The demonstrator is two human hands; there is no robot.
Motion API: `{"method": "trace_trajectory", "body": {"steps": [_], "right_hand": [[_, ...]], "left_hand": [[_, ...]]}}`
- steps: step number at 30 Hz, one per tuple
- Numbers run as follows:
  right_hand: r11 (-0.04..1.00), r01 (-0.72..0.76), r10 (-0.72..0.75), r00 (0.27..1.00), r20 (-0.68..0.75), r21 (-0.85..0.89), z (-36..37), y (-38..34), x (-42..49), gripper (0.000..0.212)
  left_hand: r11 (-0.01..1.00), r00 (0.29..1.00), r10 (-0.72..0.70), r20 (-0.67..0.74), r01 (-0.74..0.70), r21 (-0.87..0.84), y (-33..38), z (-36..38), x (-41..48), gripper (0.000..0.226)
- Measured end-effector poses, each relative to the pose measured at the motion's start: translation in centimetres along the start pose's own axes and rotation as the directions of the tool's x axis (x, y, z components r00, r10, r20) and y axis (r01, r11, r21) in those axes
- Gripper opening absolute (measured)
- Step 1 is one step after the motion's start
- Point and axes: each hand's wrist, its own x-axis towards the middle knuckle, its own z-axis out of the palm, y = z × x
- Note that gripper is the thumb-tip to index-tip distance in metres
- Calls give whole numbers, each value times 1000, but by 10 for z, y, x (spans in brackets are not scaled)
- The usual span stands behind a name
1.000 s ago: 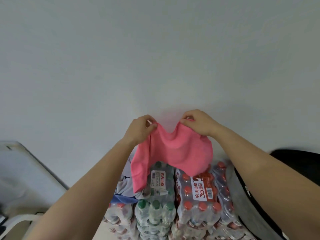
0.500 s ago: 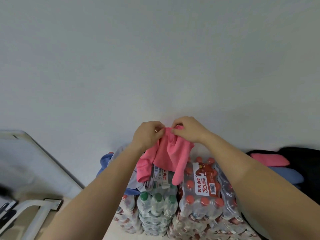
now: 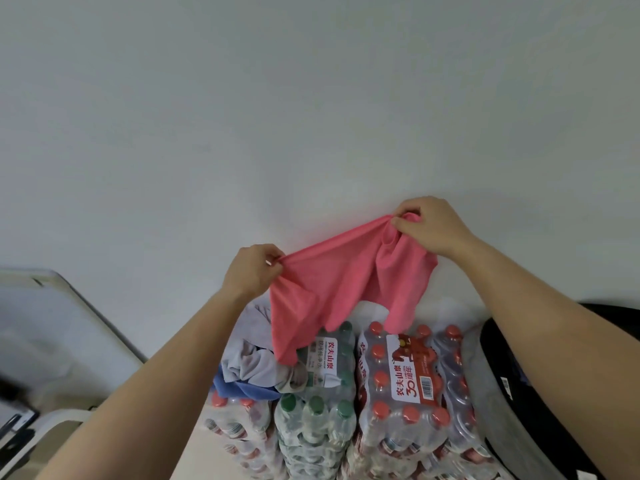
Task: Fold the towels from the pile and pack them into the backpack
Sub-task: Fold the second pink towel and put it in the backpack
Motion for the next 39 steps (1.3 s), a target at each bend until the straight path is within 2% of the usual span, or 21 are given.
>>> {"method": "trace_trajectory", "body": {"steps": [10,14,16,18,21,25,29,33,36,39], "right_hand": [[970,-231,228,973,-39,-78,-6,43,-33,11],[951,-296,306,941,146,-87,11,45,-41,10],[932,-344,362,895,261,-112,26,50,-50,21],[908,-390,418,847,330,-150,44,56,-65,33],[884,-438,466,791,396,-165,69,57,-92,34],[918,-380,390,819,422,-112,102,45,-117,19],[920,-391,332,788,519,5,133,31,-128,34],[925,-380,300,757,581,18,161,22,-128,30],[931,-364,268,722,638,20,178,22,-129,33],[941,-338,241,733,636,33,189,24,-129,38]], "left_hand": [[998,998,-29,-52,25,-61,-20,-21,-10,28],[993,997,-34,-71,26,-112,-12,-11,-12,26],[991,997,-49,-67,40,-129,-8,4,-15,22],[987,996,-91,-20,87,-136,-7,28,-22,16],[980,983,-161,86,170,-108,-5,71,-40,11],[979,979,-130,159,152,-138,5,119,-68,6],[963,957,-94,275,157,-218,1,151,-86,5],[943,963,-81,257,158,-294,-11,164,-102,14],[961,950,-112,293,179,-212,-20,170,-115,21],[990,947,-126,294,140,-28,-35,179,-126,23]]}}
